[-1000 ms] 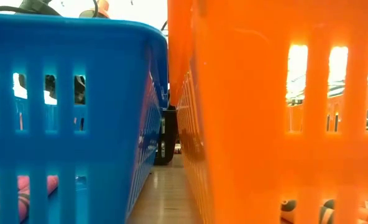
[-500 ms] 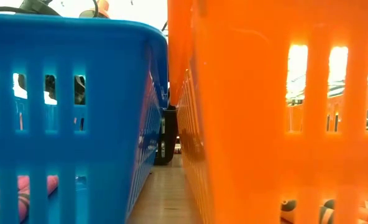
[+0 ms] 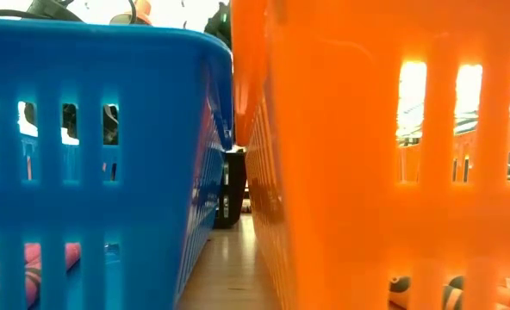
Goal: Sort crayons
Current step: Put the red crayon into the blue basket
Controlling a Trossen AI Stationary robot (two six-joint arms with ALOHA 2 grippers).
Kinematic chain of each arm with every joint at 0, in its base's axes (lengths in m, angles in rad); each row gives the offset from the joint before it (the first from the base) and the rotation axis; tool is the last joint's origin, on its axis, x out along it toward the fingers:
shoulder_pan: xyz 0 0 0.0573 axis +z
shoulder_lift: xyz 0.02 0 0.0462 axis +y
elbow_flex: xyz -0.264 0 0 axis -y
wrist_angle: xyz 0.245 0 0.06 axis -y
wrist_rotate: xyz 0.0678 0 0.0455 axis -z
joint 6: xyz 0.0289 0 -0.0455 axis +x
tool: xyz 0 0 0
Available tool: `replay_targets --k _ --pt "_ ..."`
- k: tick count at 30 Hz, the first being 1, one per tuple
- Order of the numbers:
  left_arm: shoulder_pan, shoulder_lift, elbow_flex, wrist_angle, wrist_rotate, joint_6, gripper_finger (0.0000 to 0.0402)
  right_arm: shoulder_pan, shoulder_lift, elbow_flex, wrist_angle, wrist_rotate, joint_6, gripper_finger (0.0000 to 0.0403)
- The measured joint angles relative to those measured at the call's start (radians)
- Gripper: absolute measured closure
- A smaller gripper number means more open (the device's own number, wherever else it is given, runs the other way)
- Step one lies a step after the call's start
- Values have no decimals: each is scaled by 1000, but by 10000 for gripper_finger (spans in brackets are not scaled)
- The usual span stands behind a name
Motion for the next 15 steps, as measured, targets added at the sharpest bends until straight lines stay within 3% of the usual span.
replay_targets --k 10,15 --pt "0 0 0 -2 0 0 219 187 -31 1 45 -19 185 375" --pt "0 0 0 -8 0 0 219 286 -32 1 50 40 290 370"
